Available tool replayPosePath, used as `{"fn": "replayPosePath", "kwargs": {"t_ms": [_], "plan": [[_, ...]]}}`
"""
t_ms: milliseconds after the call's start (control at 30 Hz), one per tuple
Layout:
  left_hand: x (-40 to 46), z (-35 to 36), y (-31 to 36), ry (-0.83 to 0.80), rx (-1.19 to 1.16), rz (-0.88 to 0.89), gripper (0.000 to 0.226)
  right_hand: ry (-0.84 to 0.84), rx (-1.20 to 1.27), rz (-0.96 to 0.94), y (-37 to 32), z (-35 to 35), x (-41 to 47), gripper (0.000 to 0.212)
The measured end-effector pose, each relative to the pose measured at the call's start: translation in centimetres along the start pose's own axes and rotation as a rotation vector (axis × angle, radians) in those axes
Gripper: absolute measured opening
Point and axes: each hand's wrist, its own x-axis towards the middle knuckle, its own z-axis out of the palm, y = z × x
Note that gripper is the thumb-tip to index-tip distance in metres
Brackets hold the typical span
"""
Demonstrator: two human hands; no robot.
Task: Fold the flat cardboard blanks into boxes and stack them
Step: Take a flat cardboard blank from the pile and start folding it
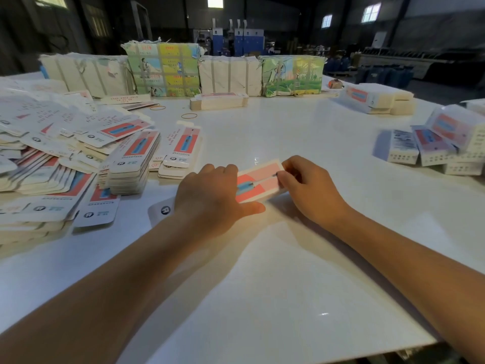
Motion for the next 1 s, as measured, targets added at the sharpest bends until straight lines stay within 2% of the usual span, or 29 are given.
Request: {"fn": "replayPosePath", "kwargs": {"t_ms": [33,100,167,200,233,267,300,367,433,467,533,567,633,700,767,900,1000], "plan": [[0.1,-0.1,-0.1,-0.009,-0.028,-0.019,0.059,0.078,-0.055,-0.017,0.1,-0.1,0.1,0.012],[0.1,-0.4,-0.2,-0.027,-0.093,-0.052,0.056,0.166,-0.012,0.032,0.2,-0.2,0.2,0.045],[0.0,-0.6,-0.1,-0.046,-0.122,-0.060,0.055,0.095,0.361,0.275,0.1,-0.2,0.6,0.075],[0.0,-0.7,0.0,-0.054,-0.126,-0.059,0.054,0.019,0.651,0.411,0.0,-0.2,0.6,0.076],[0.0,-0.7,0.2,-0.059,-0.127,-0.056,0.054,-0.077,0.919,0.521,0.0,-0.2,0.7,0.068],[0.0,-0.7,0.3,-0.061,-0.125,-0.050,0.054,-0.155,1.090,0.577,0.0,-0.2,0.8,0.055],[0.0,-0.8,0.5,-0.059,-0.121,-0.043,0.054,-0.198,1.151,0.595,0.0,-0.3,0.9,0.041],[0.0,-0.8,0.6,-0.065,-0.114,-0.031,0.055,-0.181,1.144,0.557,0.0,-0.2,0.8,0.023],[-0.1,-0.8,0.6,-0.073,-0.138,-0.027,0.060,-0.080,0.969,0.434,-0.4,0.1,0.4,0.012],[-0.1,-0.7,0.7,-0.064,-0.153,-0.024,0.061,-0.028,0.740,0.328,-0.7,0.1,0.2,0.011],[-0.3,-0.7,0.8,-0.040,-0.139,-0.025,0.062,0.013,0.128,0.081,-1.0,0.2,-0.5,0.024],[-0.4,-0.7,0.8,-0.035,-0.115,-0.025,0.063,0.019,-0.082,-0.010,-1.2,0.2,-0.9,0.029],[-0.5,-0.6,0.9,-0.044,-0.076,-0.017,0.062,0.009,-0.239,-0.098,-1.4,0.0,-1.2,0.032],[-0.5,-0.4,0.9,-0.050,-0.052,-0.024,0.059,-0.008,-0.279,-0.111,-1.6,-0.2,-1.2,0.031],[-0.5,-0.3,0.8,-0.033,-0.043,-0.032,0.059,-0.026,-0.194,-0.104,-1.8,-0.2,-1.4,0.033],[-0.5,-0.3,0.4,-0.009,-0.040,-0.010,0.064,-0.006,0.143,-0.013,-1.7,-0.2,-1.2,0.043],[-0.5,-0.5,0.4,0.000,-0.067,0.001,0.072,-0.014,0.409,0.077,-1.4,-0.2,-0.9,0.039]]}}
